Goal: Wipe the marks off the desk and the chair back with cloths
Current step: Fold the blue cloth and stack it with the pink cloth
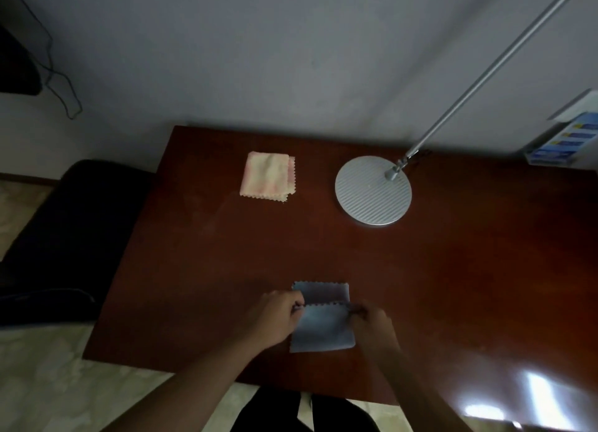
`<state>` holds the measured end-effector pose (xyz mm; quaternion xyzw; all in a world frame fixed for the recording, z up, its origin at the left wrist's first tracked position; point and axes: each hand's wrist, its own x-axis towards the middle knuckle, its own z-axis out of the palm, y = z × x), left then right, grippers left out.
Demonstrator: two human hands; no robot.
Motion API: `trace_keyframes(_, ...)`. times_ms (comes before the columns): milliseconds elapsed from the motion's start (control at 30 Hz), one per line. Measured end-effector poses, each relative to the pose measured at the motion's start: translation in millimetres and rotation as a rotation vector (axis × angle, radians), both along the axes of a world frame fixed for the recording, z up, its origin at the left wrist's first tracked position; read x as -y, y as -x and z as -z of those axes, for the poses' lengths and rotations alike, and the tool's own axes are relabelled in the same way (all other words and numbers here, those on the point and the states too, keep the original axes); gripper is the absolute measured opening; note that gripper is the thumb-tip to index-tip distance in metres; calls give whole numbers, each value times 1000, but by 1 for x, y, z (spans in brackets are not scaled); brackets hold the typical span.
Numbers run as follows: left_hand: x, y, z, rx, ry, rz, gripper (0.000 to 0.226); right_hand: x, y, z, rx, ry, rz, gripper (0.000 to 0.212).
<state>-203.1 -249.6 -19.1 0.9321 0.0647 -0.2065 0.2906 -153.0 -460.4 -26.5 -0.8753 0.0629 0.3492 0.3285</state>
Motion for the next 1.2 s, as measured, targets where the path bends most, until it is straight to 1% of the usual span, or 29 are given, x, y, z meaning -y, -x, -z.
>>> trace_keyframes(100, 3, -20, 11, 12, -23, -61, 11, -5, -14, 4, 26, -19, 73, 25)
trace_keyframes(167, 5, -29, 20, 22, -25, -114, 10, -7, -19, 6, 76, -57, 133, 25)
trace_keyframes(267, 5, -33, 29, 46, -38, -173, 12, -11, -25, 6, 107, -51, 179, 27)
trace_keyframes(300, 4, -32, 32, 55, -34, -181, 16, -13, -26, 8, 103, -54, 193, 29)
trace_keyframes(367, 6, -27, 34, 70, -28, -216, 31, -14, -24, 9, 119, -27, 204, 31)
trace_keyframes(433, 10, -19, 34, 56, -23, -331, 43, -14, -20, 9, 161, 32, 191, 27)
trace_keyframes(500, 18, -6, 33, 4, -24, -472, 50, -13, -12, 7, 125, 83, 154, 20)
trace_keyframes(533, 24, 0, 33, -48, -20, -528, 53, -15, -9, 7, 72, 119, 139, 19)
trace_keyframes(600, 39, 6, 35, -198, 26, -629, 62, -18, -1, 12, -27, 159, 175, 24)
trace_keyframes(633, 46, 8, 37, -271, 70, -683, 61, -20, 1, 16, -73, 162, 224, 23)
trace_keyframes(667, 51, 7, 39, -334, 119, -740, 54, -23, 1, 18, -127, 153, 277, 21)
trace_keyframes(733, 51, -4, 39, -440, 224, -840, 29, -30, -3, 21, -230, 96, 365, 13)
trace_keyframes(767, 47, -10, 37, -464, 264, -869, 20, -33, -6, 20, -251, 59, 389, 8)
trace_keyframes(800, 40, -18, 36, -461, 298, -887, 16, -39, -11, 19, -250, 22, 396, 8)
trace_keyframes(900, 10, -44, 25, -348, 341, -878, 12, -58, -33, 15, -175, -79, 379, 27)
trace_keyframes(933, -1, -53, 21, -313, 367, -873, 12, -65, -43, 12, -149, -105, 358, 30)
trace_keyframes(1000, -28, -70, 13, -279, 438, -875, 8, -88, -65, 6, -113, -154, 317, 28)
trace_keyframes(1100, -73, -105, 5, -249, 510, -870, 13, -130, -106, -9, -113, -245, 278, 17)
trace_keyframes(1167, -102, -134, -2, -177, 537, -848, 12, -157, -137, -17, -65, -288, 296, 12)
trace_keyframes(1200, -115, -150, -8, -126, 549, -846, 16, -169, -153, -22, -20, -301, 295, 12)
